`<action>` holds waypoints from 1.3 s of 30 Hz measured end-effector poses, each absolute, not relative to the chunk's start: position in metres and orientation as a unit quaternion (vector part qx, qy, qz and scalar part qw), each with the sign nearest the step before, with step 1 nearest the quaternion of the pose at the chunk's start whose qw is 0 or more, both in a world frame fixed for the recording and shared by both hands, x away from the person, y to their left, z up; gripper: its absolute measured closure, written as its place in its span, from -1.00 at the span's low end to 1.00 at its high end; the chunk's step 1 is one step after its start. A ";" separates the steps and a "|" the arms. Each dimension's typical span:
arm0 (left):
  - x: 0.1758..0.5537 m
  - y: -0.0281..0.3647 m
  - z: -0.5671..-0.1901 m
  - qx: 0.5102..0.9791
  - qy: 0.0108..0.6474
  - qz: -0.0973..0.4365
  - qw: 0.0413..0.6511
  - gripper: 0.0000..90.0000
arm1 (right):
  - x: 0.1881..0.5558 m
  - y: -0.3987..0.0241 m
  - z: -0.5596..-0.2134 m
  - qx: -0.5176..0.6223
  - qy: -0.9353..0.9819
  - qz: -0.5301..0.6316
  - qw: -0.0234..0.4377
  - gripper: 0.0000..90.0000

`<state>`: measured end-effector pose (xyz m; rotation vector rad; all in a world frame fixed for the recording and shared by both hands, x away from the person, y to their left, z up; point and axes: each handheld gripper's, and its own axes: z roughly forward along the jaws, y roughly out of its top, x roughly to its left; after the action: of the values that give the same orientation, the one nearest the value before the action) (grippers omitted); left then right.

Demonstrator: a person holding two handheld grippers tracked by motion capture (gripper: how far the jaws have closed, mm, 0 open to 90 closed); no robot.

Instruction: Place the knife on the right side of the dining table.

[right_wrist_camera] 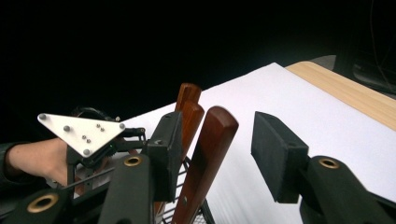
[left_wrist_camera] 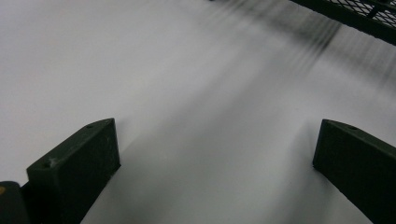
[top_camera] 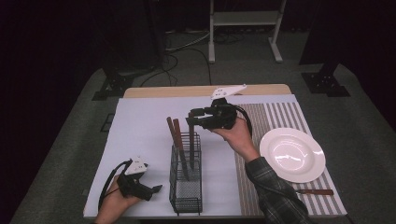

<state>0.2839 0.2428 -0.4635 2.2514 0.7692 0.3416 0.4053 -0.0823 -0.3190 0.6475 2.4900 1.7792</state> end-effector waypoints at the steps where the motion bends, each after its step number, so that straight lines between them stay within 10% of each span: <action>1: 0.284 0.243 -0.463 0.874 0.299 0.133 0.361 -1.00 | 0.407 -0.082 -0.319 0.207 0.795 0.570 0.004 0.22; 39: 0.284 0.243 -0.464 0.873 0.298 0.133 0.361 -1.00 | 0.382 -0.083 -0.305 0.160 0.797 0.582 -0.021 0.74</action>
<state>0.2838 0.2426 -0.4636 2.2505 0.7684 0.3437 0.3820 -0.0825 -0.3054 0.5106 2.5384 1.8527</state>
